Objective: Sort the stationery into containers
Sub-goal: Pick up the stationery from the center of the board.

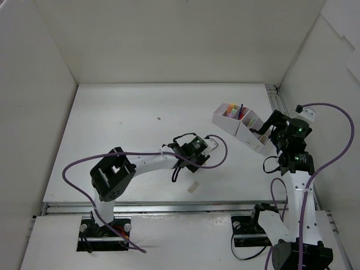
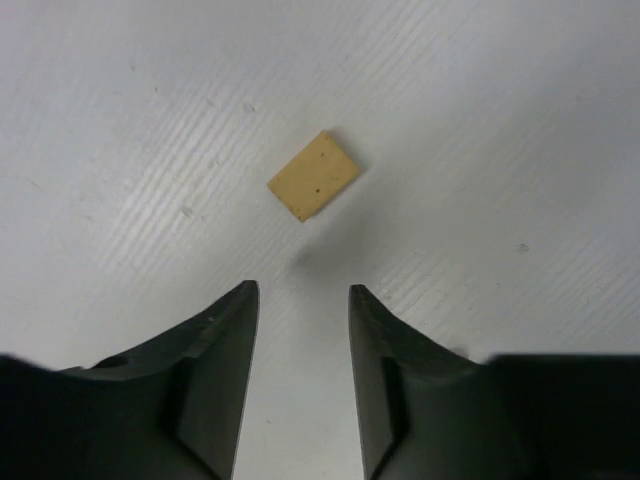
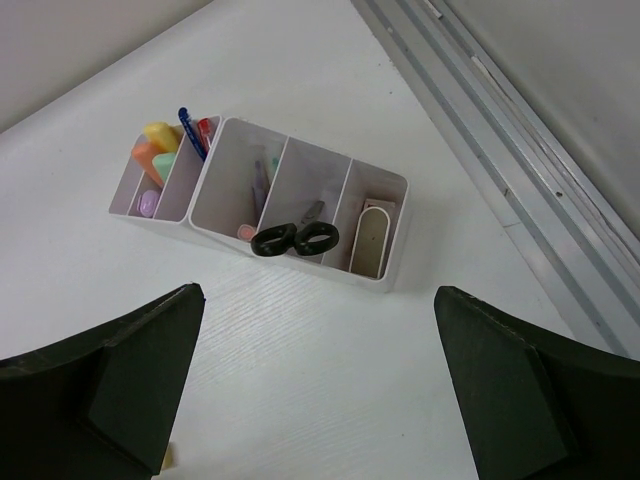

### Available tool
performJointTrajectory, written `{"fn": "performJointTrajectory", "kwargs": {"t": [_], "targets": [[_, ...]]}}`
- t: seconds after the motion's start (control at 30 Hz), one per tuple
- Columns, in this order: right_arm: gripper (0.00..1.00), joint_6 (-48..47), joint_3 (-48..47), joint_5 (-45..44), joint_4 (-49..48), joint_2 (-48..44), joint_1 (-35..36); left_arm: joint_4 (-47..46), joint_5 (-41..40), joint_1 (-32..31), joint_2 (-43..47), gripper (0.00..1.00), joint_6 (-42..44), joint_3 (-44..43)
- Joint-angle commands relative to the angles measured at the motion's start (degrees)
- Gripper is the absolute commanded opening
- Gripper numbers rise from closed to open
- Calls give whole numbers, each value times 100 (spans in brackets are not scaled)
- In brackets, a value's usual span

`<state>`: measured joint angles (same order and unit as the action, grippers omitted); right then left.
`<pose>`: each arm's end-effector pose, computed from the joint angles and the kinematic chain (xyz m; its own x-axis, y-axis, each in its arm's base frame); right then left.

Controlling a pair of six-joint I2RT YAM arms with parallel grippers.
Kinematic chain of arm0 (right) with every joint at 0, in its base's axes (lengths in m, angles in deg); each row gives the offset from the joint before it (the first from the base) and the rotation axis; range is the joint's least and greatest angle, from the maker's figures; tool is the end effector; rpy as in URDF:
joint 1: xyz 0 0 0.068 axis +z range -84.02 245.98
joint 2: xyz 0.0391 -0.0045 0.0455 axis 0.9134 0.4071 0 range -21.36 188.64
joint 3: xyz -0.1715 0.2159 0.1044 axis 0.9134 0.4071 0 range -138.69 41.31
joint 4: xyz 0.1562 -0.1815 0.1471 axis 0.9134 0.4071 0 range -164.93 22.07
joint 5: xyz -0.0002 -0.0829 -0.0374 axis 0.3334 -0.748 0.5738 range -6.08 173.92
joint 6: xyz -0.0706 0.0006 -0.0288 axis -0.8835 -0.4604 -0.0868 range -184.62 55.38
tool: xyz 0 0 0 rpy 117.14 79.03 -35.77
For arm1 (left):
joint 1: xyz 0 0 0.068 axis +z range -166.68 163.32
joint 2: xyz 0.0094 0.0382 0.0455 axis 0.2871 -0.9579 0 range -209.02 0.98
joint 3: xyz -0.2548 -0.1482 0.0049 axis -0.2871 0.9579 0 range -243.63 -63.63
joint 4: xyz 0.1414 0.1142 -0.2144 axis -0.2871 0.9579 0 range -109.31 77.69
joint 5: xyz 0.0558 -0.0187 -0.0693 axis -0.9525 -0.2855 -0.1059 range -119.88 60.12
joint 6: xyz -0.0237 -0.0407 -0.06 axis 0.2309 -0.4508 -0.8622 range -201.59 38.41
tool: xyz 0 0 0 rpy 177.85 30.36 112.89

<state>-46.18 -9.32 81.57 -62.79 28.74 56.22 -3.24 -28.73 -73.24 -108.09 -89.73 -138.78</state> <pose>0.2332 -0.0429 0.3680 -0.1221 0.3416 -0.9319 0.2610 0.9169 0.3019 0.2506 -0.3819 0.1797 -0.5371 0.5562 -0.6342 0.7730 0.6254 -0.1061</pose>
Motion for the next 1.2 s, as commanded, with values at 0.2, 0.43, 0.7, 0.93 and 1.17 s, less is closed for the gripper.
{"fn": "performJointTrajectory", "kwargs": {"t": [0.2, 0.43, 0.7, 0.93, 1.17], "targets": [[98, -165, 1, 191, -239, -150, -26, -562, 834, 83, 177, 63, 1506, -315], [98, -218, -26, 340, -239, -10, -35, -17, 1300, 268, -508, 50, 1983, -1229], [98, -253, -8, 253, -239, -45, -43, 458, 1195, 268, -1046, 25, 1992, -1538], [98, -253, 1, 253, -247, -27, -35, 475, 1256, 268, -835, 25, 1694, -1160], [98, -227, 36, 340, -247, -19, -26, 291, 1169, 268, -738, 0, 1141, -756]]}}
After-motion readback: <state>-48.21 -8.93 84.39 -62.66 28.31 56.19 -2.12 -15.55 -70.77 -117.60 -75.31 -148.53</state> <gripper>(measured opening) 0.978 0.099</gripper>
